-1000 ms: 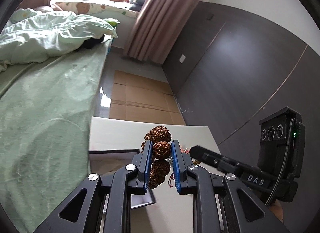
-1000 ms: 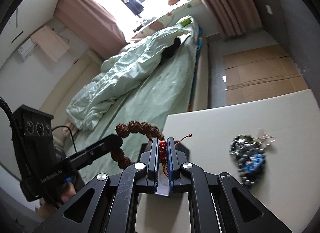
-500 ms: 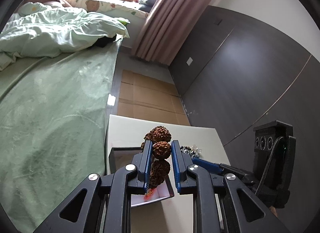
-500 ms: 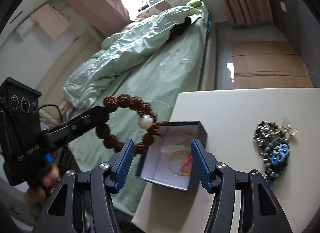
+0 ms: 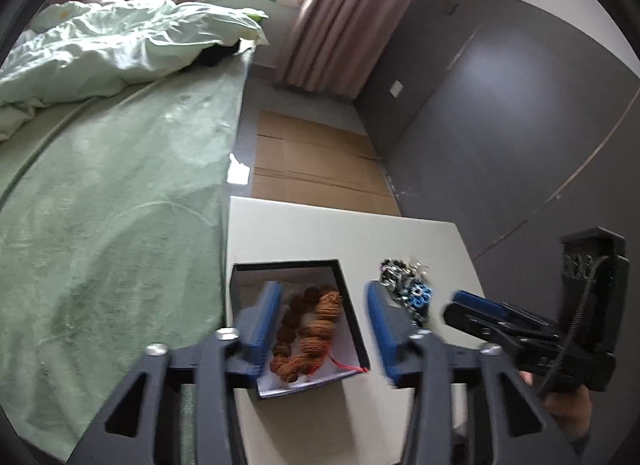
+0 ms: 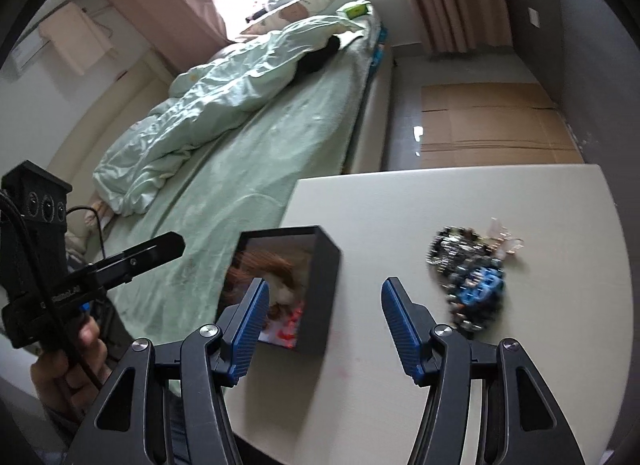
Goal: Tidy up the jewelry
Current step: 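Lower the brown bead bracelet into the black box and open the left tool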
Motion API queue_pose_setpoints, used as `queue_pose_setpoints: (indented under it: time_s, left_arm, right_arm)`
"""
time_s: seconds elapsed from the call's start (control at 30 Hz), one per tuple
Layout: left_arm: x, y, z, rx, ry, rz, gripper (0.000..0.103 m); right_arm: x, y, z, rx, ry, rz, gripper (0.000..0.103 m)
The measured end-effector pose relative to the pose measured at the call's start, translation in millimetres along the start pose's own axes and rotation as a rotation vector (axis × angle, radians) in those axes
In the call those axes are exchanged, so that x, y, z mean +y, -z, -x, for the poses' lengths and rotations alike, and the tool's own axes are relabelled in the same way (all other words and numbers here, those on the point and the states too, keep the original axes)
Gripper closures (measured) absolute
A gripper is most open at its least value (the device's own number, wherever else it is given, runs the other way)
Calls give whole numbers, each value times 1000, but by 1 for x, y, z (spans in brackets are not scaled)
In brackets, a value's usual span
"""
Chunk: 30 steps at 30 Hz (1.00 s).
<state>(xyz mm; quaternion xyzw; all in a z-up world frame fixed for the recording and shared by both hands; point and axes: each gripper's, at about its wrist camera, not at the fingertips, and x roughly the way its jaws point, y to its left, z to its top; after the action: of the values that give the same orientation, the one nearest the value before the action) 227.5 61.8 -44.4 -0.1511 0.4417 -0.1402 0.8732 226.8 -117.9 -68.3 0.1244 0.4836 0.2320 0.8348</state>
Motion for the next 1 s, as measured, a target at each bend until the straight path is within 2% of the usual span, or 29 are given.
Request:
queue_pose_setpoints:
  time_s: [0.07, 0.13, 0.43, 0.57, 0.7, 1.0]
  left_arm:
    - [1, 0, 0, -4, 13, 11, 45]
    - [-2, -1, -1, -3, 19, 9, 43]
    - [-41, 2, -23, 35, 49, -59, 43]
    - [-62, 5, -34, 53, 70, -92, 43]
    - [-80, 10, -47, 70, 77, -129, 43]
    - [-121, 20, -75, 87, 82, -216, 43]
  right_arm:
    - [-9, 2, 7, -10, 4, -33, 43]
    - [-17, 4, 12, -19, 6, -66, 36]
    - [-53, 7, 40, -84, 53, -166, 22]
    - [-73, 17, 48, -86, 70, -223, 22]
    - [-86, 23, 55, -93, 89, -261, 16]
    - [-120, 39, 63, -82, 91, -386, 16]
